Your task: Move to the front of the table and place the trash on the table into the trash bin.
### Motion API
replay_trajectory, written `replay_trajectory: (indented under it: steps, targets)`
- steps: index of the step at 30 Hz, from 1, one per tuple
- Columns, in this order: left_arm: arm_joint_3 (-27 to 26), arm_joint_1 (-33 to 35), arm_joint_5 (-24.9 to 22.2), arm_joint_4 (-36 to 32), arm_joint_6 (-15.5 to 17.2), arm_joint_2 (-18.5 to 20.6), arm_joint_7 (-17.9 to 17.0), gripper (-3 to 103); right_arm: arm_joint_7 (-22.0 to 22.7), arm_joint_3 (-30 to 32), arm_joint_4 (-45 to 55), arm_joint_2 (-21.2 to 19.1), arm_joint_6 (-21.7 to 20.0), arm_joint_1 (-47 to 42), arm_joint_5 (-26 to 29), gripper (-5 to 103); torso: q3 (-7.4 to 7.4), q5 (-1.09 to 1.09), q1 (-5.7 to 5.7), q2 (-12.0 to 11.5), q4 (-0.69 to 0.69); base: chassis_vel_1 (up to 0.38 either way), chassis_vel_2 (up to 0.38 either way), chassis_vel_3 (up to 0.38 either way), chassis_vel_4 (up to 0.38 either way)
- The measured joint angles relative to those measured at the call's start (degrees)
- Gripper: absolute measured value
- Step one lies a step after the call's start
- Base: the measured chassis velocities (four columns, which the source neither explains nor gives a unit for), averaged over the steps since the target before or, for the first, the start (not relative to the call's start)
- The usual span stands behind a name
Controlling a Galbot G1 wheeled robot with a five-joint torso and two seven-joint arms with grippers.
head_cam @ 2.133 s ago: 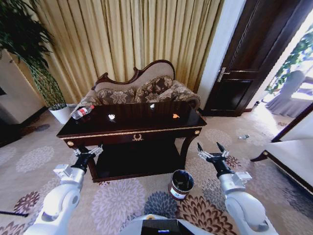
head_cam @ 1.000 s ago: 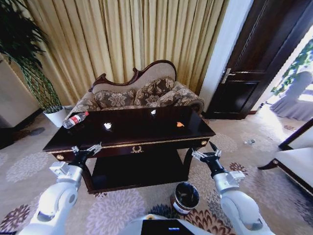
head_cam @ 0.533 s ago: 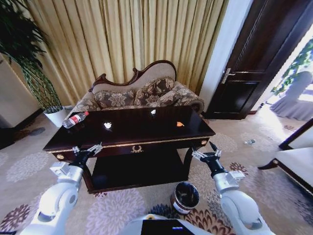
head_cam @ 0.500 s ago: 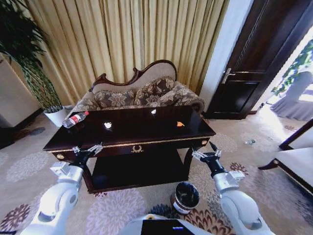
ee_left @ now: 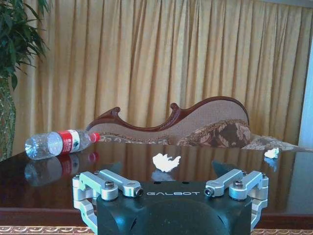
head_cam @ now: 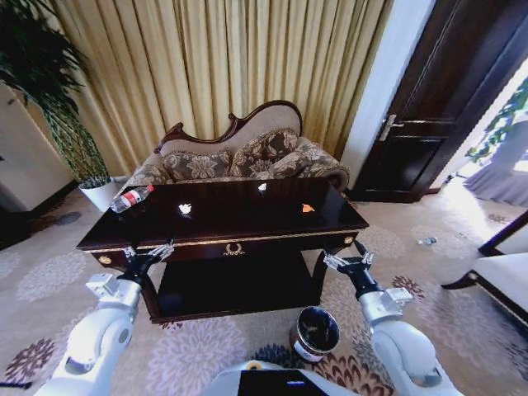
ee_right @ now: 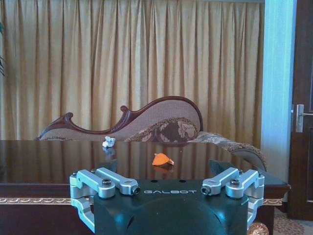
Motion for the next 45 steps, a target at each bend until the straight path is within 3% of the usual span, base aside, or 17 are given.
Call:
replay_trajectory:
  steps: [45]
  targets:
    - [1.00,-0.52,1.14,0.97,-1.87,-0.46,-0.24,100,-2.75,0.52,-0.84,0.29,1.24,-0.09,0.50,100,-0.32,0.00,-0.30,-0.62,0.00,0.000,0.000,0.000,0.000]
